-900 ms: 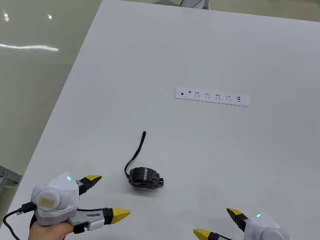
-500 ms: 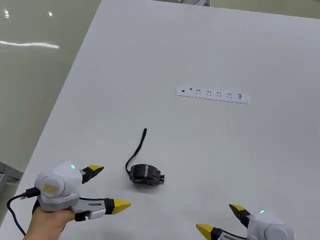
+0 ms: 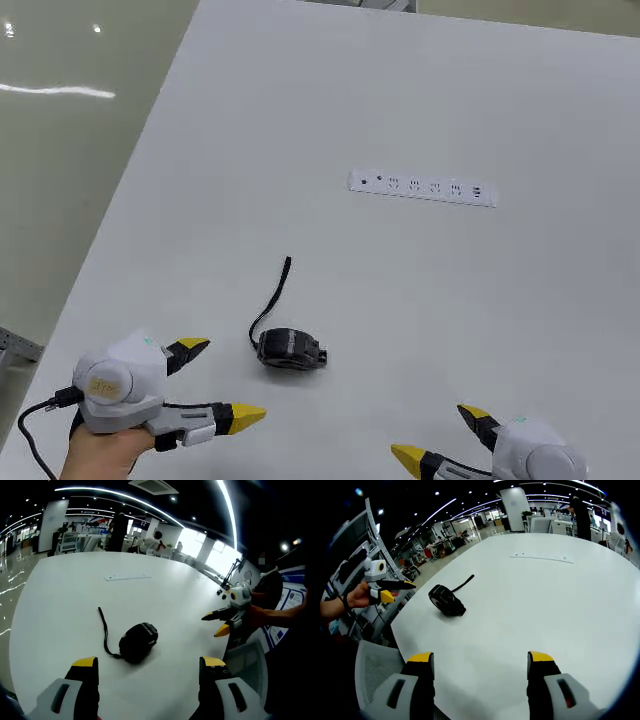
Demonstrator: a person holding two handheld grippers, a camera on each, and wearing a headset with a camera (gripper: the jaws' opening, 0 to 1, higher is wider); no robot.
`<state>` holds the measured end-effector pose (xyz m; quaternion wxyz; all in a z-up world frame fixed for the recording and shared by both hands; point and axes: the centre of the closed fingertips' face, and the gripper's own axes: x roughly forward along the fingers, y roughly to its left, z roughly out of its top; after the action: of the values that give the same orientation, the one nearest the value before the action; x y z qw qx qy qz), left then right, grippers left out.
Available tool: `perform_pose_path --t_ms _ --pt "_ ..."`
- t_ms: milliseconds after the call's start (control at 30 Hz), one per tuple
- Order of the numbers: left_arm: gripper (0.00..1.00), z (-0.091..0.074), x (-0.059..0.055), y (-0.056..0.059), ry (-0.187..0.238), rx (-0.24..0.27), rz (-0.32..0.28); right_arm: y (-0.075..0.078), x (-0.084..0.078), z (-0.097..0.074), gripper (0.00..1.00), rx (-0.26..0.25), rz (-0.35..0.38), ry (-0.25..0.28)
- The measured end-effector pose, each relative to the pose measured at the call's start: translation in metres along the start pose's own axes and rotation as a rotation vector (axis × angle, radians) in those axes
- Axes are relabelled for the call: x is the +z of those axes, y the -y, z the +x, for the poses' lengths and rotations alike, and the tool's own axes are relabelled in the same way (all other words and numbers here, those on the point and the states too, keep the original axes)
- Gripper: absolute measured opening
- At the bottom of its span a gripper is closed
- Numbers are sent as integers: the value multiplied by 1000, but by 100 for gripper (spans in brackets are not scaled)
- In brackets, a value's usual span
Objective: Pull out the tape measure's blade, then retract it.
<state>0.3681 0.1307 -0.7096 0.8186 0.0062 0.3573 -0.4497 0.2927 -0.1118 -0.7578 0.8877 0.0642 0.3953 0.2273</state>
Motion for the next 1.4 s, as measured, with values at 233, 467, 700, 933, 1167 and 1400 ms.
perform_pose_path --t_ms 233,467,700,933,1167,1400 --pt "79 0 2 -3 -3 1 6 2 -2 1 77 -2 -20 -14" --pt "79 9 4 -9 -38 -13 41 11 6 6 74 -4 -53 -25" --pt "79 16 7 -12 -63 -29 68 14 11 12 73 1 -69 -30" --pt "79 22 11 -14 -88 -42 102 15 13 19 70 14 -99 -55" --pt "79 33 12 -15 -127 -61 147 14 17 33 68 38 -141 -86" --pt "79 44 13 -12 -153 -92 181 10 19 50 67 70 -192 -117"
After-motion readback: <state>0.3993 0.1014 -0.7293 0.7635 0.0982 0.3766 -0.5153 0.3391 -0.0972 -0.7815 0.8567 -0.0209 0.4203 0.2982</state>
